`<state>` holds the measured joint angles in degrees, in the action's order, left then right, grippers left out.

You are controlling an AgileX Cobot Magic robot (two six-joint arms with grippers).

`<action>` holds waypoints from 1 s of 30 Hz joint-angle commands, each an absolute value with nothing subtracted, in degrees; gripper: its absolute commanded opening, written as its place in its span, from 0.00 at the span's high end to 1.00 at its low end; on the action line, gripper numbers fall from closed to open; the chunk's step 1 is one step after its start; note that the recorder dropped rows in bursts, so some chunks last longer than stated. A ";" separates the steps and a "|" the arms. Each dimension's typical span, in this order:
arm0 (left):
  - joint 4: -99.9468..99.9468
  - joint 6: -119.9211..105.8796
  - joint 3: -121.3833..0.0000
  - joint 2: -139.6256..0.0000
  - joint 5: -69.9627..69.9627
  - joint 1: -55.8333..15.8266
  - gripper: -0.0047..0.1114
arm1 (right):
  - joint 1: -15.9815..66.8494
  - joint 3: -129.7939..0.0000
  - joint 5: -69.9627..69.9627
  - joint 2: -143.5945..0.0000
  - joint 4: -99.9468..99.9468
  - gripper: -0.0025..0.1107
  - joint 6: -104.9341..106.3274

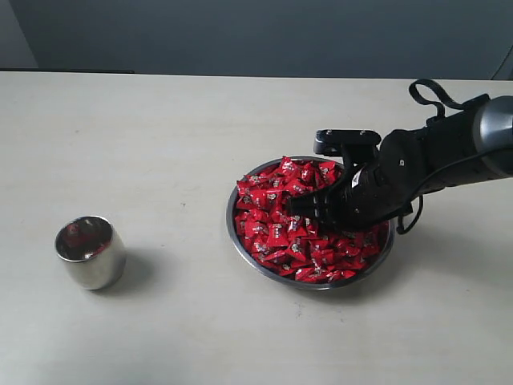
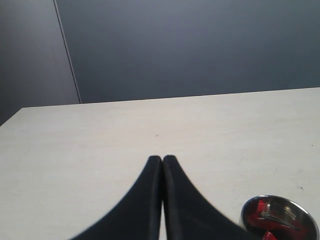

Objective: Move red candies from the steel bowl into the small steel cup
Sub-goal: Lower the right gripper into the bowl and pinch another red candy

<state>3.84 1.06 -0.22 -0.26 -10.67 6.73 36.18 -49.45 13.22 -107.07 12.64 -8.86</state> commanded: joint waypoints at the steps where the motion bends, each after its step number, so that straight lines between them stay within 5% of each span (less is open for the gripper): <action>1: 3.90 1.13 0.00 0.00 -10.35 6.77 0.96 | 36.16 -49.41 13.31 -107.63 12.02 0.96 -7.87; 30: 3.90 1.13 0.00 0.00 -10.44 6.77 0.96 | 36.06 -46.42 12.89 -92.79 6.42 0.96 -7.61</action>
<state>3.84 1.06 -0.22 -0.26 -10.67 6.73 36.18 -48.56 14.21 -94.98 7.20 -7.83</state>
